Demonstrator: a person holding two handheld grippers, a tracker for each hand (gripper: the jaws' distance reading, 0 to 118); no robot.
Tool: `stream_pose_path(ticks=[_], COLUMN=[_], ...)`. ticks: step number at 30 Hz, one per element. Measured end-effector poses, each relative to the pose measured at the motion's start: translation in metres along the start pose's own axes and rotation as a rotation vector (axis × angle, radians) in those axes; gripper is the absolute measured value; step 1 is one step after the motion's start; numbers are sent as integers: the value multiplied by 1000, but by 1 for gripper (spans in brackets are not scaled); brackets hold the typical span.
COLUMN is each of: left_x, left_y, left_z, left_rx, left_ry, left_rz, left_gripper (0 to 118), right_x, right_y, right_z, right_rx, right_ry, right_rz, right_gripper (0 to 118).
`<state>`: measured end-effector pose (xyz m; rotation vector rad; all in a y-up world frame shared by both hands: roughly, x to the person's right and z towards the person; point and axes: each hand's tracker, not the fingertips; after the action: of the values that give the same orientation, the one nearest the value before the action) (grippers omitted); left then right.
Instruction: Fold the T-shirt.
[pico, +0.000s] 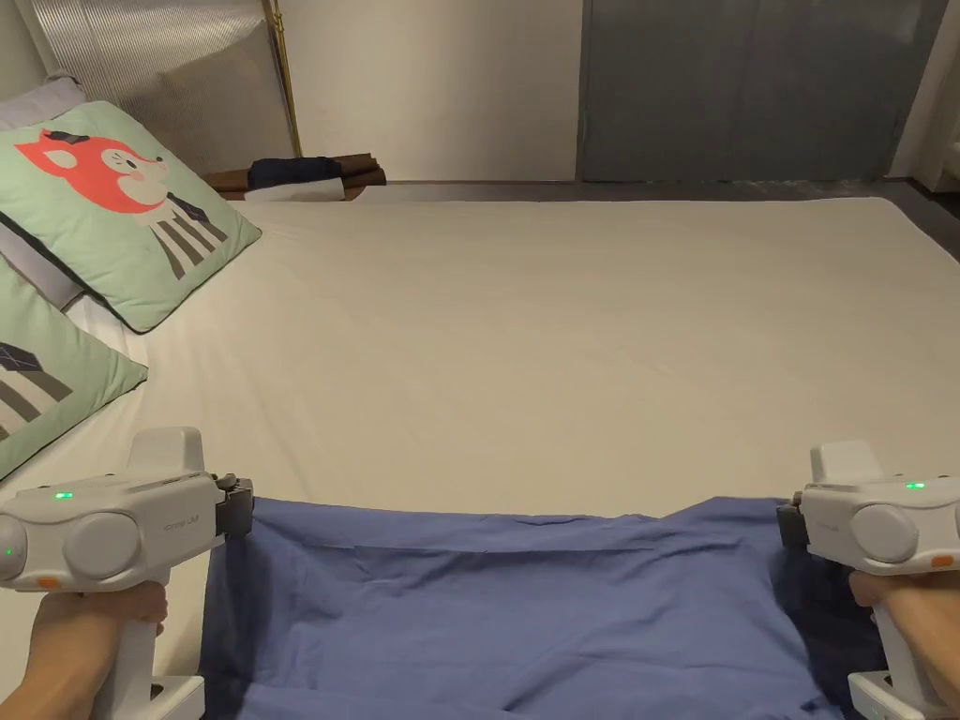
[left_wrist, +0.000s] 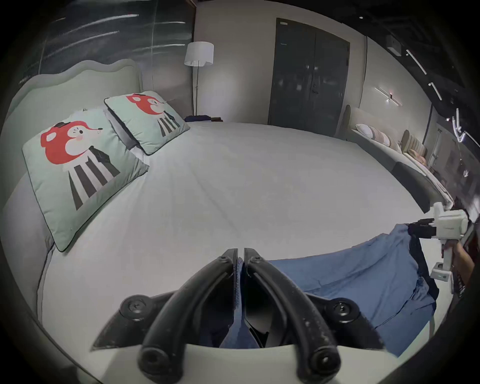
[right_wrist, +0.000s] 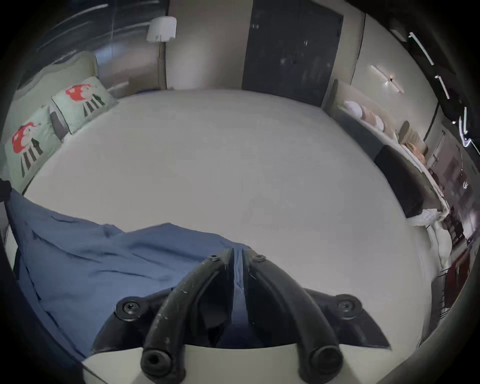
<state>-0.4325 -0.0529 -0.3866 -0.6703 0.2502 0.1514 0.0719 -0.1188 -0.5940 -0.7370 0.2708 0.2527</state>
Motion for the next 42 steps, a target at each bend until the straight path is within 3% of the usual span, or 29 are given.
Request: stream_pose_path(ticks=[8, 16, 22, 29, 37, 39, 40, 42], left_x=[-11, -27, -25, -19, -12, -6, 1, 10], left_y=[-34, -90, -146, -191, -191, -183, -176, -162], left_z=[55, 113, 126, 116, 113, 120, 126, 134], left_rx=[60, 52, -25, -117, -167, -136, -90, -23], left_ry=[-5, -26, -15, 22, 57, 78, 73, 33], left_rz=[42, 123, 110, 146, 172, 145, 123, 109], left_gripper=[1, 1, 1, 1, 2, 16, 43, 94], right_x=[20, 6, -7, -4, -11, -19, -24, -34], right_y=[-28, -103, -163, -216, -220, -207, -198, -179], right_z=[130, 230, 240, 197, 183, 203, 212, 225], right_rx=[211, 240, 163, 23, 6, 50, 92, 177], right_ry=[93, 144, 127, 79, 25, 13, -7, -11], right_rz=[-103, -156, -191, -242, -197, -148, -127, -102], right_gripper=[5, 5, 5, 5, 8, 30, 59, 97])
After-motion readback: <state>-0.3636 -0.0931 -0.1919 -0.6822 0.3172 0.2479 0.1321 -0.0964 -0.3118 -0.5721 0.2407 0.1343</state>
